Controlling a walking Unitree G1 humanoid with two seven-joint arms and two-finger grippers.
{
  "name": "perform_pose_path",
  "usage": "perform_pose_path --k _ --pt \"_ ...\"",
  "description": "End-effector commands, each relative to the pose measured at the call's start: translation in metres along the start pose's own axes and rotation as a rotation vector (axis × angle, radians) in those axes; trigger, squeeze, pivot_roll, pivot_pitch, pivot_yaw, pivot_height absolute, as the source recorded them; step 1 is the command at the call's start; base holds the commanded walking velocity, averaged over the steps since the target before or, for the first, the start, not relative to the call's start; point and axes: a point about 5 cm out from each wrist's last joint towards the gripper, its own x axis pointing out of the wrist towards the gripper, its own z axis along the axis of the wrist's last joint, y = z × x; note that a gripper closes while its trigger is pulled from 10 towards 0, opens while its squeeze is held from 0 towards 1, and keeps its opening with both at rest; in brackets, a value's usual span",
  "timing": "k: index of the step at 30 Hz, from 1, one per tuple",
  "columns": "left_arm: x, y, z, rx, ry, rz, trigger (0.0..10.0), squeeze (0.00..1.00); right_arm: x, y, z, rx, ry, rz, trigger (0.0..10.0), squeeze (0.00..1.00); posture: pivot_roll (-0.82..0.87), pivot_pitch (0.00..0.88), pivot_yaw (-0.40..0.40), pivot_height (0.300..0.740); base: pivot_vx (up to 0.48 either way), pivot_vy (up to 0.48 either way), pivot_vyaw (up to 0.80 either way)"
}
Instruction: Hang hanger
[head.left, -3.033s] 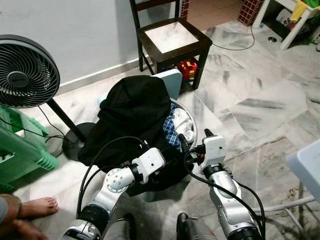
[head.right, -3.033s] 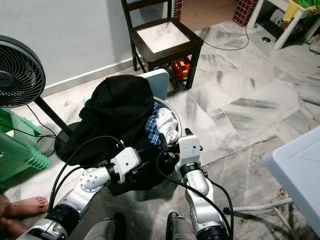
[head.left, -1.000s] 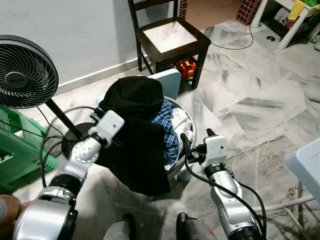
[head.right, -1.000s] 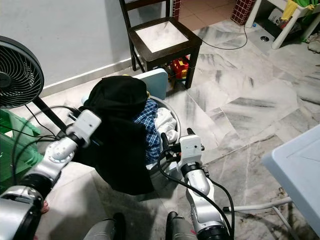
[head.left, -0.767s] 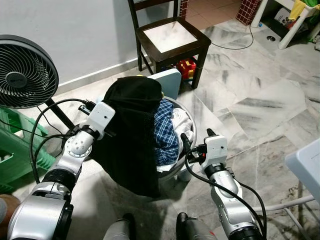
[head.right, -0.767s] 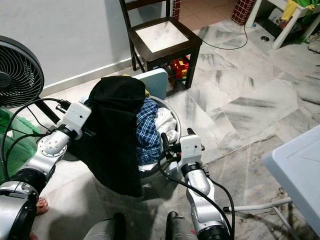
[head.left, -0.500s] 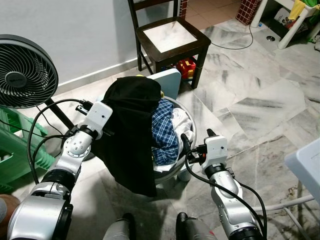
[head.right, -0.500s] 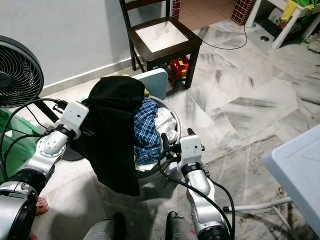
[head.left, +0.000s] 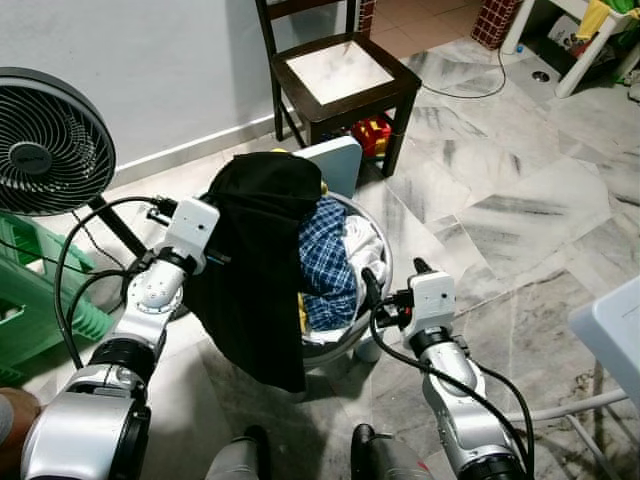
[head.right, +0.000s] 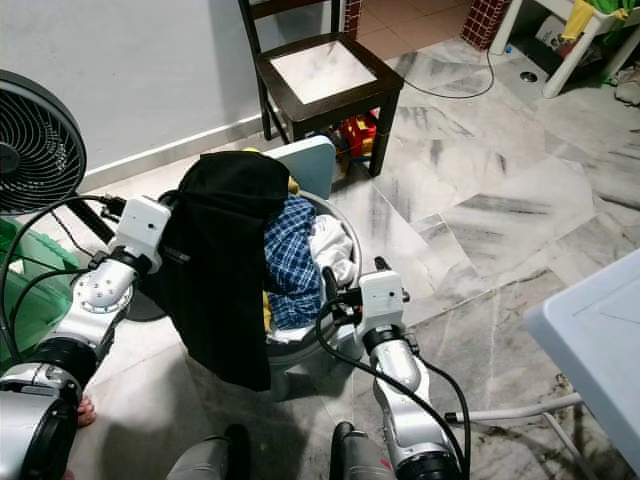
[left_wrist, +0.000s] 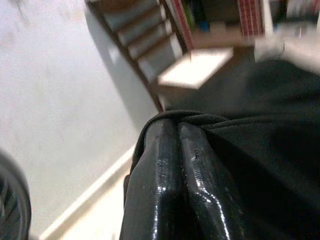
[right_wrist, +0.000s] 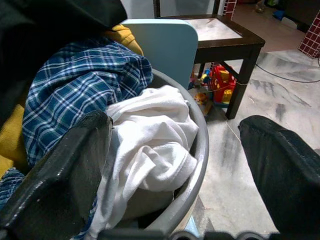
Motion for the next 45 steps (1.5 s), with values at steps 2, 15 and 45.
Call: perform_pose_path --k 2,15,45 --pt "0.021 -0.009 0.043 -0.035 -0.207 -0.010 0.0 0.00 -0.003 0.001 -0.007 0.003 0.038 -0.003 10.0 0.00 -0.03 0.249 -0.009 0.740 0.000 0.000 0.00" --pt "0.049 -0.086 0.117 -0.160 -0.450 -0.224 0.0 0.00 -0.002 0.001 -0.006 0.004 0.032 -0.020 10.0 0.00 -0.04 0.243 0.009 0.740 0.000 0.000 0.00" --pt "-0.018 -0.026 0.007 -0.117 -0.093 0.074 10.0 1.00 -0.002 0.002 -0.010 -0.009 0.049 0.001 10.0 0.00 -0.01 0.244 -0.011 0.740 0.000 0.000 0.00"
